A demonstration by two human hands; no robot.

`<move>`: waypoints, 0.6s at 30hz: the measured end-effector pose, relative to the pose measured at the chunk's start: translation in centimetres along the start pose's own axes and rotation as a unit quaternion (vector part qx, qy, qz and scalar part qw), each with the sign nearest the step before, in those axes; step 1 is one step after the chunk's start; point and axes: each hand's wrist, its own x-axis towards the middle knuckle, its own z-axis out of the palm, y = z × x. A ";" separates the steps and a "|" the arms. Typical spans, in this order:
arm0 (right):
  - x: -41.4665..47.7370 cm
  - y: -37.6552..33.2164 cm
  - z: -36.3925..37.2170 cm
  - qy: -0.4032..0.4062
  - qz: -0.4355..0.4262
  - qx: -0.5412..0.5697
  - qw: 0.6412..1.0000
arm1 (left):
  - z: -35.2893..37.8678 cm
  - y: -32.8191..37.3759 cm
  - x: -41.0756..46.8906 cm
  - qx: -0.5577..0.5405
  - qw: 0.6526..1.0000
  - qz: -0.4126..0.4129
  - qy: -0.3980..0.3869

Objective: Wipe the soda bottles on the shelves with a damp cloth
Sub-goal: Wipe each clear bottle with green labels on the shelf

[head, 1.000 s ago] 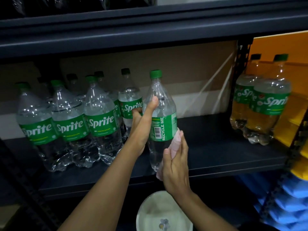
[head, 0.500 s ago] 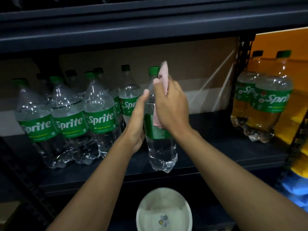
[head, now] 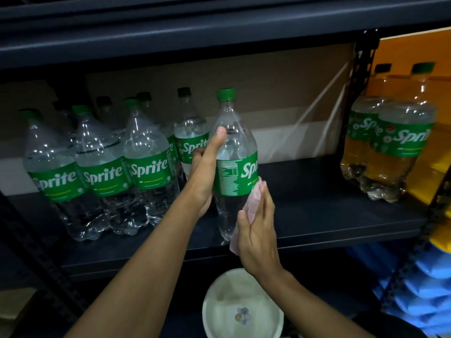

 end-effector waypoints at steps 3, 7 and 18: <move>3.5 -2.3 -0.6 0.025 -0.013 0.002 1.000 | 0.4 1.2 -1.3 0.026 0.999 0.020 -0.036; 10.4 -7.6 -2.2 0.032 0.018 0.023 0.999 | 0.5 1.6 -1.8 0.049 0.998 0.020 -0.046; 12.8 -8.9 -1.1 0.086 -0.032 -0.031 0.995 | 0.7 1.1 -1.4 0.043 0.999 -0.008 -0.028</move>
